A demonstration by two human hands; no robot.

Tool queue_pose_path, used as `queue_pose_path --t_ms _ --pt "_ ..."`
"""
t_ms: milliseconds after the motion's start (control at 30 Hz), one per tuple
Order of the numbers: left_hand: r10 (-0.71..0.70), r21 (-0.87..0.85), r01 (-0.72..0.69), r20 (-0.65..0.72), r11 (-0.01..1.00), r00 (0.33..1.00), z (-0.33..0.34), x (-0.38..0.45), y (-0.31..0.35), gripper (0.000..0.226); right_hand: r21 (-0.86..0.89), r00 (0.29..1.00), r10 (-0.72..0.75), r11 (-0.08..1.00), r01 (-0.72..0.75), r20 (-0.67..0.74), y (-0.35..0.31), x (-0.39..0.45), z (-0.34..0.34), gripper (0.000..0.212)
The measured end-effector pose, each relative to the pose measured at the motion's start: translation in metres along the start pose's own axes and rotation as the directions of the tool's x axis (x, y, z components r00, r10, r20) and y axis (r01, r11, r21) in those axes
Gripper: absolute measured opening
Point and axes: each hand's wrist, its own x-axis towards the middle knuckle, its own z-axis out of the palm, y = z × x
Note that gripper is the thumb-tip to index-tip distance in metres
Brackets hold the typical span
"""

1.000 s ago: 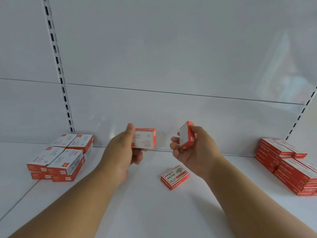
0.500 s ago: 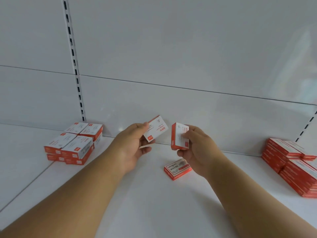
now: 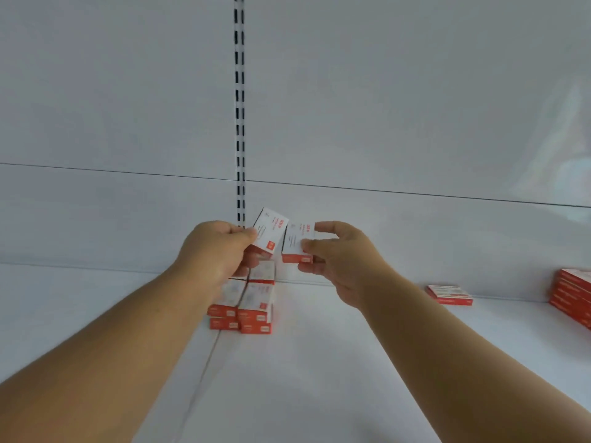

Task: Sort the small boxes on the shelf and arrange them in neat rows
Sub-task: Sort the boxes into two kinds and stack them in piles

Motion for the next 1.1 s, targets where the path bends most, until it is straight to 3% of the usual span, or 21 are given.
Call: queue_pose_path --t_ms 133,233,367,533,667,800,933,1033,1100 --pt "0.030 0.313 -0.010 -0.057 0.950 0.998 -0.038 0.027 -0.020 0.027 -0.292 0.992 0.004 0.955 -0.041 -0.126 0.015 0.016 0.051 0.017" --pt "0.076 0.537 -0.042 -0.042 0.842 0.996 -0.046 0.040 -0.034 0.030 -0.543 0.975 -0.063 0.837 -0.065 -0.214 0.025 0.026 0.066 0.016" --pt "0.136 0.626 -0.160 0.087 0.763 0.987 -0.044 0.046 -0.047 0.035 -0.767 0.973 -0.081 0.631 -0.117 -0.215 0.028 0.031 0.067 0.020" --pt "0.244 0.719 -0.258 0.126 0.646 0.961 -0.043 0.045 -0.044 0.032 -0.864 0.972 -0.129 0.491 -0.109 -0.195 0.029 0.033 0.075 0.018" --pt "0.374 0.739 -0.318 0.096 0.594 0.923 -0.038 0.043 -0.035 0.022 -0.879 0.940 -0.278 0.475 -0.047 -0.200 0.025 0.027 0.069 0.018" --pt "0.478 0.672 -0.480 0.209 0.564 0.853 -0.019 0.025 -0.022 0.023 -0.906 0.916 -0.356 0.423 -0.020 -0.187 0.011 0.012 0.032 0.013" --pt "0.517 0.581 -0.599 0.326 0.551 0.792 0.013 0.003 -0.010 0.016 -0.966 0.969 -0.167 0.214 -0.144 -0.181 0.002 -0.011 -0.035 0.026" --pt "0.541 0.492 -0.674 0.405 0.551 0.737 0.047 -0.016 -0.002 0.009 -0.964 0.965 -0.010 0.055 -0.261 -0.262 0.000 -0.030 -0.090 0.042" --pt "0.535 0.446 -0.702 0.455 0.555 0.712 0.071 -0.030 0.003 0.008 -0.942 0.941 0.073 0.037 -0.333 -0.330 0.004 -0.041 -0.120 0.053"
